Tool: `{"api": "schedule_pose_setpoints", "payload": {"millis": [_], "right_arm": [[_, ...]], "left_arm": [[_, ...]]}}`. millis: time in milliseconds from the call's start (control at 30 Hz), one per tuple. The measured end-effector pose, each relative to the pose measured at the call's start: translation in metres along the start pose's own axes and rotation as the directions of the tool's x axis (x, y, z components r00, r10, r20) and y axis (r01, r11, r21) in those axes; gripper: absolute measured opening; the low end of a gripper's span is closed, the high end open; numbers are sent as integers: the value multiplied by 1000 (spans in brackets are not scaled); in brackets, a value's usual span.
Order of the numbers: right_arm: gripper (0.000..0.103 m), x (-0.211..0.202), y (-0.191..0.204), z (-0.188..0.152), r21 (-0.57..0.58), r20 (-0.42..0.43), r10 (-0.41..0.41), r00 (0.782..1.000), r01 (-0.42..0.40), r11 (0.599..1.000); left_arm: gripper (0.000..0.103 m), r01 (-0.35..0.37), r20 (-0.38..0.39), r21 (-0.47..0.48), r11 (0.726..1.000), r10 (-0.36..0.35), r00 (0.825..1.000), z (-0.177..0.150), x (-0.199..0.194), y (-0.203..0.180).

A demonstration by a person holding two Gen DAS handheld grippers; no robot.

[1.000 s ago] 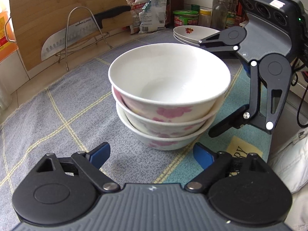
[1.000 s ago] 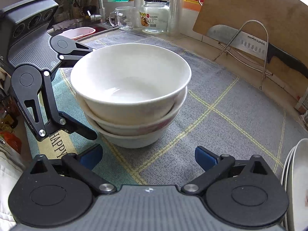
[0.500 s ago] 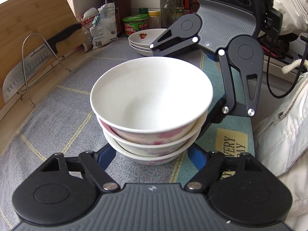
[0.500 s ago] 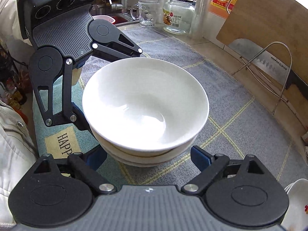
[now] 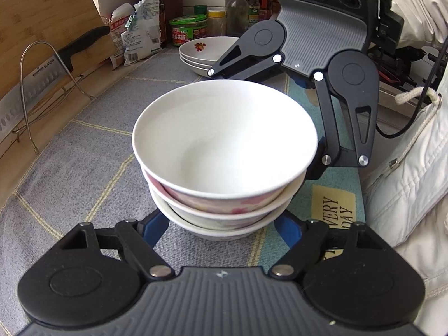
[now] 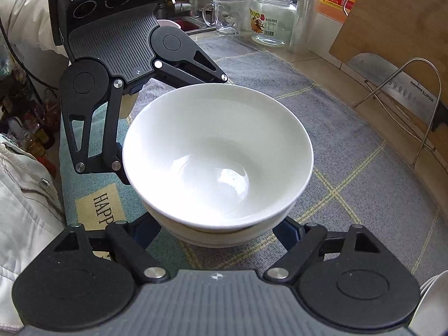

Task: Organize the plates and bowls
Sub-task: 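Lift and carry the bowl stack over the plate stack with the right gripper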

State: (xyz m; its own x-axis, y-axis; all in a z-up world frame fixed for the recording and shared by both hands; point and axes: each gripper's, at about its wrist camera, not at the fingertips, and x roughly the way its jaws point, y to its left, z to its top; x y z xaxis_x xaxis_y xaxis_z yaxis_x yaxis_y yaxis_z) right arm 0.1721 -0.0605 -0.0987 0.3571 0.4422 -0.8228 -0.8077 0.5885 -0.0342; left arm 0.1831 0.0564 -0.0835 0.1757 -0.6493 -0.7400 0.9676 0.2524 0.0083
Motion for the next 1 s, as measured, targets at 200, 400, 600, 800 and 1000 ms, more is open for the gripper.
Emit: {"api": "schedule_pose_setpoints", "payload": {"millis": [200, 400, 600, 800, 1000], "right_arm": [[89, 1, 0, 2, -7, -7, 2, 1000, -2, 1000], [89, 2, -1, 4, -7, -13, 1, 1000, -2, 1000], [89, 2, 0, 4, 2, -12, -5, 1000, 5, 1000], [88, 1, 0, 4, 7, -19, -1, 1000, 2, 1000], [88, -8, -2, 1, 1, -20, 3, 1000, -3, 1000]], "left_arm": [[84, 13, -1, 5, 1000, -13, 1000, 0, 1, 2], [84, 29, -5, 14, 999, -29, 1000, 1, 2, 5], [83, 27, -11, 9, 1000, -27, 1000, 2, 4, 4], [83, 25, -23, 2, 1000, -25, 999, 3, 4, 3], [83, 12, -25, -4, 1000, -13, 1000, 13, 4, -2]]}}
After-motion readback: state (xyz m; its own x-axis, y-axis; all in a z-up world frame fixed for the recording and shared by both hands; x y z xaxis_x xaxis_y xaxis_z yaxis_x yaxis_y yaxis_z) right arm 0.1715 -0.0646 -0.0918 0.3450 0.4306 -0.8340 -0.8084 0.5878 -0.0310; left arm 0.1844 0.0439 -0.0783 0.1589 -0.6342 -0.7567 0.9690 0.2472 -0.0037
